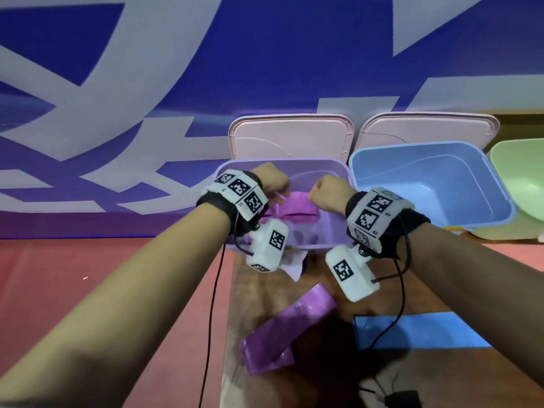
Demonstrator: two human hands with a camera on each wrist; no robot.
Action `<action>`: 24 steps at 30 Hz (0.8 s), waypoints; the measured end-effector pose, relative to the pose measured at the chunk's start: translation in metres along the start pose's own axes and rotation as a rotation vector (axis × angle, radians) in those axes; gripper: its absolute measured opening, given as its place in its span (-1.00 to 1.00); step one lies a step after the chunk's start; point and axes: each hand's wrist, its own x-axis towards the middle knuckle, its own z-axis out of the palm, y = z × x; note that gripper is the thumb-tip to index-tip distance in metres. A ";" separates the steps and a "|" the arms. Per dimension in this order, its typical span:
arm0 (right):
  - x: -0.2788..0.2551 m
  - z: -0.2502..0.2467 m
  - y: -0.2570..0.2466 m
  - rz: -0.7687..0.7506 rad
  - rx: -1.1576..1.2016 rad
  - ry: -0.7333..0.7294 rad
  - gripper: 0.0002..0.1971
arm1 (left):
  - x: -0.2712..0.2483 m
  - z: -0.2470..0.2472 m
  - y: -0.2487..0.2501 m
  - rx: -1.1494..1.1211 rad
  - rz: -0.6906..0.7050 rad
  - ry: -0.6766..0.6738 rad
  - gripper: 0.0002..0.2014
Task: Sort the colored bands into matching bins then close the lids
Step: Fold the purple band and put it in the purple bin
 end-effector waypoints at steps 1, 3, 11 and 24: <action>-0.004 0.001 0.002 -0.036 -0.021 0.019 -0.77 | -0.008 -0.002 0.004 0.000 -0.019 0.012 -0.81; -0.016 0.003 0.006 -0.095 -0.011 0.097 -0.74 | -0.022 -0.003 0.008 -0.120 -0.029 0.048 -0.82; -0.077 0.021 0.025 -0.392 -0.164 0.303 -0.81 | -0.100 0.010 -0.007 -0.052 0.175 0.299 -0.80; -0.077 0.102 0.096 -0.612 -0.538 -0.107 -0.65 | -0.155 0.129 -0.074 -0.082 -0.022 0.126 -0.81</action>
